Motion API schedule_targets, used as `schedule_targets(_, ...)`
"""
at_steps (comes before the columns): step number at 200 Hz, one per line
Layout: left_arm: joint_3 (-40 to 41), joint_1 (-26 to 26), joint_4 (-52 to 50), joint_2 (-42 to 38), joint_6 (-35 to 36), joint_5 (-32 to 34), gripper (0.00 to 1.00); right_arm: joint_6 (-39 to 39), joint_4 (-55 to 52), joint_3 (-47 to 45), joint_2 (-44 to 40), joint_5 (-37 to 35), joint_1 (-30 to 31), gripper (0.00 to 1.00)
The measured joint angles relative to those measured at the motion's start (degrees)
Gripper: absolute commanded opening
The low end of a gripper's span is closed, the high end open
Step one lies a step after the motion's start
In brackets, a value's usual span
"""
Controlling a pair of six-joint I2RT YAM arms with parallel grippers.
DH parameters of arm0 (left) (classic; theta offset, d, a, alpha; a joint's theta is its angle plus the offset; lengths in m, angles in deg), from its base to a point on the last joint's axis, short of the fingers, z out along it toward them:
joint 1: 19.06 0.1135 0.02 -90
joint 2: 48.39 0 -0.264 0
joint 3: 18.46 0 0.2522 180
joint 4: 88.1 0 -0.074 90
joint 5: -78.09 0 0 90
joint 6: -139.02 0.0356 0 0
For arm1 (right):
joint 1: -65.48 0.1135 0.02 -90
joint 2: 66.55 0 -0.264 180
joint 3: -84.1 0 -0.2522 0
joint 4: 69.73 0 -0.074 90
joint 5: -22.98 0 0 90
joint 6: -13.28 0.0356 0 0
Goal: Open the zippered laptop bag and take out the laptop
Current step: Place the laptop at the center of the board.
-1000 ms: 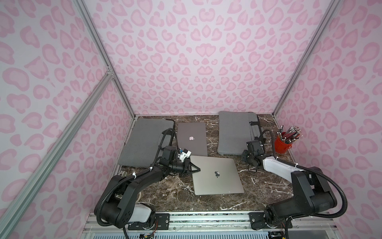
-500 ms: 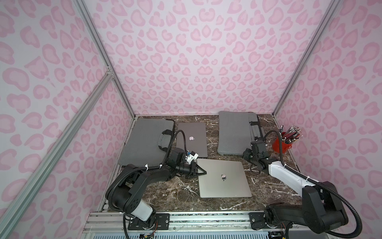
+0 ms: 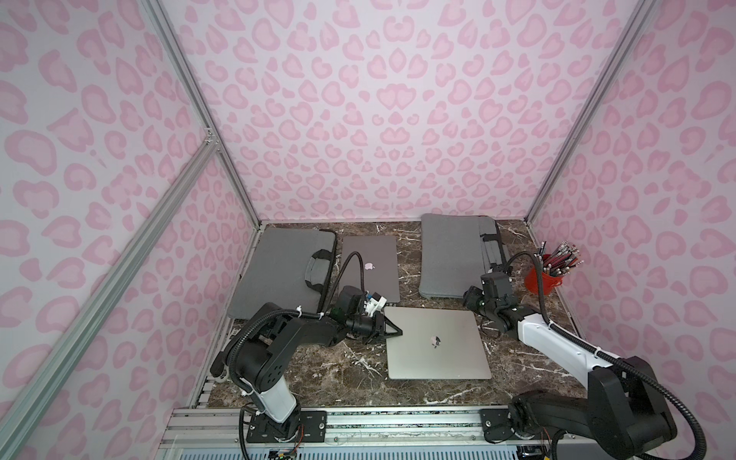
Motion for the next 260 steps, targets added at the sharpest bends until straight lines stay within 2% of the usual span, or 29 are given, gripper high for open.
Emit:
schedule_targets(16, 0.0, 0.09, -0.2, 0.46, -0.37, 1.57, 0.34, 0.17, 0.0, -0.68, -0.2, -0.02, 0.9, 0.62)
schedule_targets(21, 0.0, 0.13, -0.17, 0.52, -0.37, 1.97, 0.4, 0.22, 0.07, -0.94, -0.22, 0.0, 1.11, 0.62)
schedule_targets(38, 0.0, 0.11, -0.2, 0.94, -0.81, 2.97, 0.41, 0.76, 0.31, -1.81, -0.33, -0.02, 1.79, 0.62)
schedule_targets(64, 0.0, 0.11, -0.31, 1.01, -0.66, 4.2, 0.48, 1.66, 0.42, -2.8, -0.61, -0.02, 2.36, 0.62)
schedule_targets(150, -1.55, -0.09, -15.02, -6.43, 6.91, 15.76, 0.49, 2.69, 1.44, -3.19, -1.64, -1.05, 2.75, 0.63)
schedule_targets(230, -1.33, -0.46, -18.4, -7.65, 7.58, 18.62, 0.49, 3.19, 1.73, -3.8, -2.4, -1.42, 2.95, 0.64)
schedule_targets(260, -1.57, -0.74, -22.97, -12.31, 8.81, 21.64, 0.6, 3.39, 1.68, -4.11, -3.43, -1.99, 3.02, 0.69)
